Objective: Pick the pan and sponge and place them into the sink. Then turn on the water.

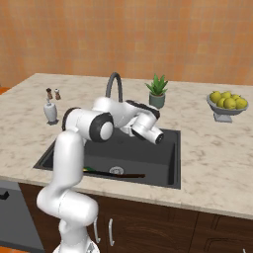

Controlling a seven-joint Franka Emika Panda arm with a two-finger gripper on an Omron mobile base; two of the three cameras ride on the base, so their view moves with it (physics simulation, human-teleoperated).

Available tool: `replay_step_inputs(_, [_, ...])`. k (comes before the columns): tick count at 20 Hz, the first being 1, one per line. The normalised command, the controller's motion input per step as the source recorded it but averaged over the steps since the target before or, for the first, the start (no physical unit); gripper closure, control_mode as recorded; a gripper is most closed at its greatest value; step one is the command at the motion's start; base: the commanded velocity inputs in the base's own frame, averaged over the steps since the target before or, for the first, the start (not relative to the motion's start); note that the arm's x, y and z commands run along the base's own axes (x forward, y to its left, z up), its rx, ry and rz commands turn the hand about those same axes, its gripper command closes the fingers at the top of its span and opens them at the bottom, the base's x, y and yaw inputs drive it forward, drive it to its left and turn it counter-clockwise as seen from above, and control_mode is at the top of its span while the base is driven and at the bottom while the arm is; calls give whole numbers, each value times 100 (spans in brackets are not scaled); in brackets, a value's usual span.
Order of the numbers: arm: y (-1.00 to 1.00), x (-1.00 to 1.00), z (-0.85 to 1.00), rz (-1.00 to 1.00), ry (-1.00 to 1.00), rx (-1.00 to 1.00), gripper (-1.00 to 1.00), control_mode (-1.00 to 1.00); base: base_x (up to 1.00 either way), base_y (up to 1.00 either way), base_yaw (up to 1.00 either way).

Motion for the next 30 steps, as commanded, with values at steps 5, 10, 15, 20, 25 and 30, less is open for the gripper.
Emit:
replay_step_inputs(5, [0,32,-12,3,0,0,-100,-100,0,0,0])
replay_step_inputs(10, [0,27,0,1,0,0,-100,-100,0,0,0])
replay_step_inputs(15, [0,27,-1,0,2,0,-100,-100,0,0,0])
replay_step_inputs(20, [0,30,-7,0,5,0,-100,-100,0,0,0])
replay_step_inputs(25, [0,27,-12,0,5,0,-100,-100,0,0,0])
replay_step_inputs(30, [0,20,-19,0,4,0,-100,-100,0,0,0])
